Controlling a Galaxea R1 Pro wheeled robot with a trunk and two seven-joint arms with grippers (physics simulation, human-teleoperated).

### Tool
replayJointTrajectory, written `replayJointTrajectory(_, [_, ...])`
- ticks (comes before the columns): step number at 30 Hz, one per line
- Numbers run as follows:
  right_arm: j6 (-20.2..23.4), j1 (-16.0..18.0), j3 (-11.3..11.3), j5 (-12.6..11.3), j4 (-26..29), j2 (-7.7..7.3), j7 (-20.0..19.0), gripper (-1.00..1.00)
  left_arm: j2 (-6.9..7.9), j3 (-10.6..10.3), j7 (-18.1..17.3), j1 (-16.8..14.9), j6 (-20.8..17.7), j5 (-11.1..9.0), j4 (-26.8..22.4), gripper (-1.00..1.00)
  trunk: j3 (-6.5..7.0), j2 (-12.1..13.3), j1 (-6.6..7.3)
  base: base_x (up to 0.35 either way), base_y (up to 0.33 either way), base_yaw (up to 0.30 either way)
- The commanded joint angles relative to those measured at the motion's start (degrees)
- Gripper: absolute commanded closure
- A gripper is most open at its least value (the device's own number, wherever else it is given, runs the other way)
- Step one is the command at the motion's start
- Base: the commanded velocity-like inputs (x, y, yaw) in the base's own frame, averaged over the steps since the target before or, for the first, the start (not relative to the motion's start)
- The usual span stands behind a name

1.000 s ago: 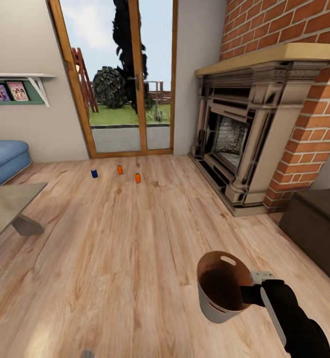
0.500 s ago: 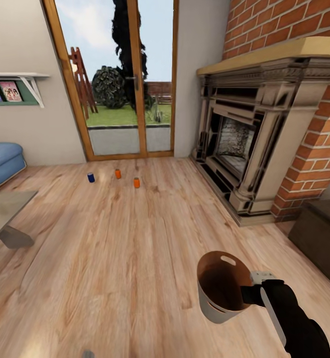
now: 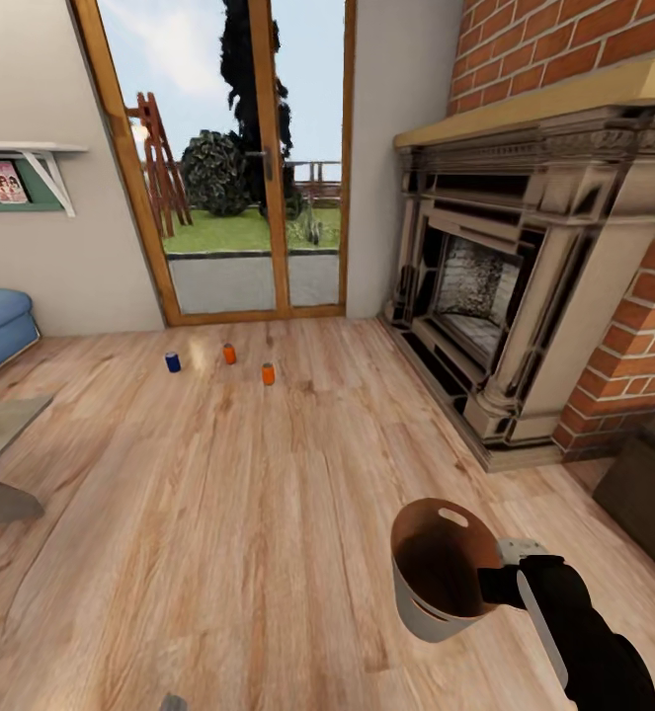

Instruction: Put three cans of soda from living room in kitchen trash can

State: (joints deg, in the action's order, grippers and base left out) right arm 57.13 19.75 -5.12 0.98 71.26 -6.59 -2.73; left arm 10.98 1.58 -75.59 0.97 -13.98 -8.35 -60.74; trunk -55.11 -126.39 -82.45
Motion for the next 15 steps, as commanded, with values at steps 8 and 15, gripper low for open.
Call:
replayJointTrajectory(8, [0.00,0.02,0.02,-0.71,0.02,0.00,0.01,1.00,0.01,0.00,0.00,0.00,0.00,0.00,0.00,-1.00,0.01,0.00,0.00,0.347,0.055,0.000])
replayJointTrajectory(15, [0.00,0.02,0.02,-0.71,0.02,0.00,0.01,1.00,0.01,0.00,0.00,0.00,0.00,0.00,0.00,-1.00,0.01,0.00,0.00,0.347,0.076,0.000])
